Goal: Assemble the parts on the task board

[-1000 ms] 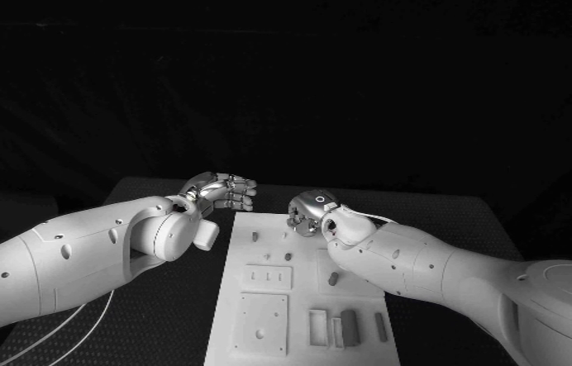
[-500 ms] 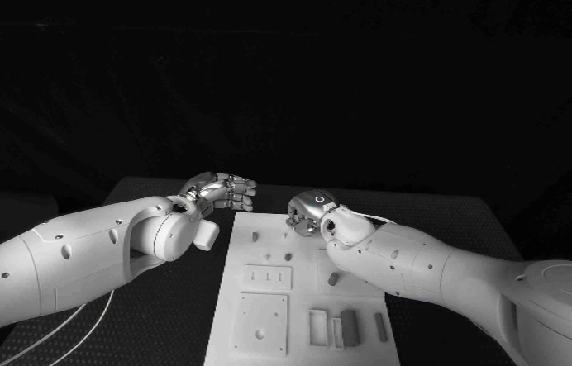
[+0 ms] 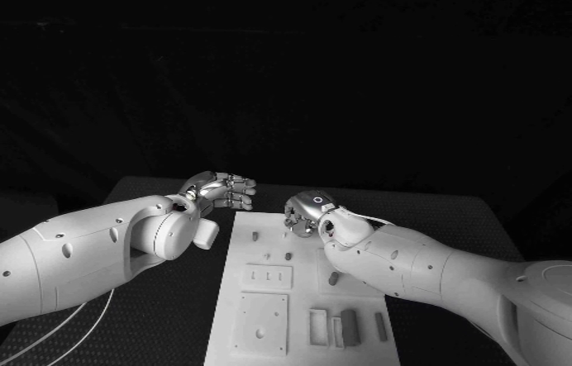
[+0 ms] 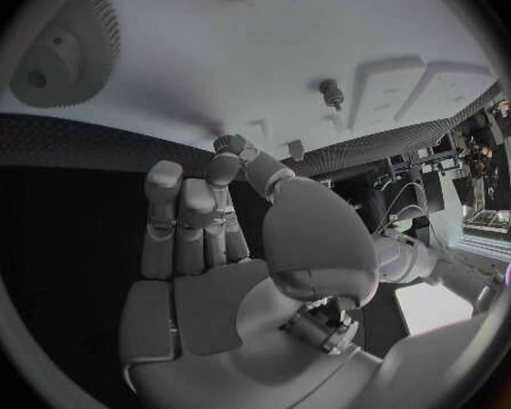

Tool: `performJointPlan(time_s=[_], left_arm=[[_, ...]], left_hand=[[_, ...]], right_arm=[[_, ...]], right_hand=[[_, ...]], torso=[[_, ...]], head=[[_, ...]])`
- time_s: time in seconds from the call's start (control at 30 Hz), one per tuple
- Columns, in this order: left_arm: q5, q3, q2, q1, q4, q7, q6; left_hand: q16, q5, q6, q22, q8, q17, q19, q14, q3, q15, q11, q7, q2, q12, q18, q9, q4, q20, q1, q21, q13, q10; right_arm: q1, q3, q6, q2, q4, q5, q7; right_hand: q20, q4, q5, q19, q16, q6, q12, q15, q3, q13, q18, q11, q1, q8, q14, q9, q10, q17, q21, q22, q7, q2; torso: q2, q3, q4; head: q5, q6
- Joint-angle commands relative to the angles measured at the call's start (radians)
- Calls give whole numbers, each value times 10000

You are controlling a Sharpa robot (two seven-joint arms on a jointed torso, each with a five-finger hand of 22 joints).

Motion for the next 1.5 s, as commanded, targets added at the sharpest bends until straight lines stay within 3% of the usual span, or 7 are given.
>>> performJointPlan(time_s=[0.03,0.43,0.7,1.17,1.37,1.5], left_arm=[[-49,9,27,15,0,104,19],[-50,8,30,15,-23,96,11],[-50,8,9,15,-25,102,-9],[-53,8,20,15,-67,103,16],[-64,8,-39,15,-106,165,47],[-110,8,-135,16,-104,206,34]], left_hand=[[-66,66,-50,16,4,17,-12,27,8,35,12,8,-8,-37,166,-9,-49,78,-132,-63,16,57],[-85,66,-61,23,1,34,-14,29,20,36,14,12,-14,-51,167,-13,-73,80,-131,-70,17,52],[-109,66,-96,30,-13,54,-15,32,32,39,20,15,-24,-75,166,-24,-99,83,-136,-78,15,30],[-138,66,-128,41,-24,80,-14,38,51,41,23,17,-22,-106,166,-33,-126,85,-145,-88,12,5],[-146,64,-129,45,-22,88,-14,40,49,42,23,13,-30,-111,165,-34,-131,87,-157,-91,13,4],[-192,65,-86,66,16,135,-12,55,58,42,-41,-31,-34,-27,165,-27,-156,88,-200,-105,71,201]], right_arm=[[-10,-7,-39,6,60,152,195],[-9,-7,3,-13,17,174,157],[-7,-7,-295,-118,11,427,252],[12,-5,-389,-206,97,737,313],[262,41,-210,-799,825,1237,433],[520,227,344,-1458,1690,1625,644]], right_hand=[[-70,-2,28,-25,41,-99,-32,45,1,25,611,85,-13,-72,5,5,24,1,29,165,1,-97],[-72,-2,28,-30,36,-210,-55,72,5,50,611,113,-11,-135,4,-18,24,-3,26,159,31,-118],[-90,-2,28,-54,1,-840,-140,201,9,116,611,254,31,-482,-19,-161,-48,-17,-9,139,187,-260],[-91,31,29,-24,23,-779,-146,210,-20,172,611,260,-101,-439,-3,-138,-31,-3,5,142,191,-191],[-95,26,28,-14,34,-737,-148,201,-48,197,611,250,-171,-412,2,-125,-24,5,11,143,180,-215],[-98,29,27,-5,49,-722,-146,194,-125,228,611,243,-282,-401,7,-119,-18,14,20,147,172,-327]], torso=[[1,5,-1],[5,14,-9],[5,11,-11],[-2,2,-3],[-3,8,-21],[-17,11,-62]], head=[[-5,-11],[-4,-3],[-11,14],[-27,19],[-19,48],[1,92]])
